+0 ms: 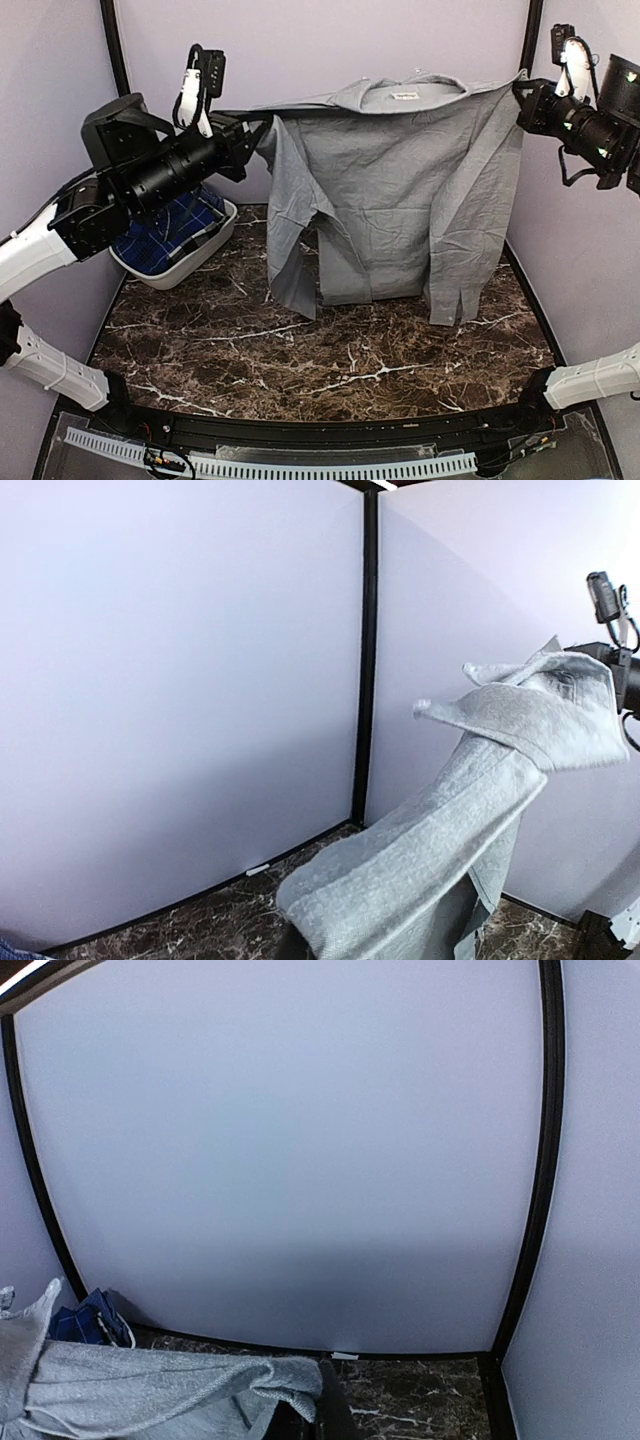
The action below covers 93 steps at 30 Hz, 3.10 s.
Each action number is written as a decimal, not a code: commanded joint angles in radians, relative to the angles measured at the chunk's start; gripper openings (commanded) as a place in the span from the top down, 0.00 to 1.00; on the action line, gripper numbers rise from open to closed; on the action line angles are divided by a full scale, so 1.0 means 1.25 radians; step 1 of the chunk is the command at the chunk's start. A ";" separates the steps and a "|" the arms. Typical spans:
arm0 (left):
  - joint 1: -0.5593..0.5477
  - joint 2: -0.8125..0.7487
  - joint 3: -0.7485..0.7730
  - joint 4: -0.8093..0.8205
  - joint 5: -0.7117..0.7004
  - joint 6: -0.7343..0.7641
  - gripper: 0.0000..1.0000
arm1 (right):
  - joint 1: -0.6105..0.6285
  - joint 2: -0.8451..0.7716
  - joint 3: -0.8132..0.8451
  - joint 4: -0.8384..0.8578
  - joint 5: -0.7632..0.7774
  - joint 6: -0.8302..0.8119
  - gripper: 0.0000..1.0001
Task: Fold and stack the long sleeve shirts
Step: Pick up the crumpled shirt, then flatten out the crumpled shirt at the center of the board, then smooth out the flattened shirt at the center of the board.
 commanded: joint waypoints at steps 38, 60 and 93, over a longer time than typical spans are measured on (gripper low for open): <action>0.419 0.579 0.288 -0.380 0.323 -0.301 0.21 | -0.281 0.537 -0.243 0.066 -0.407 0.219 0.21; 0.140 0.628 0.044 -0.217 0.429 -0.503 0.29 | -0.272 0.395 -0.781 0.402 -0.532 0.517 0.40; 0.217 0.446 -0.220 -0.347 0.323 -0.487 0.38 | -0.593 0.500 -0.636 0.308 -0.528 0.380 0.20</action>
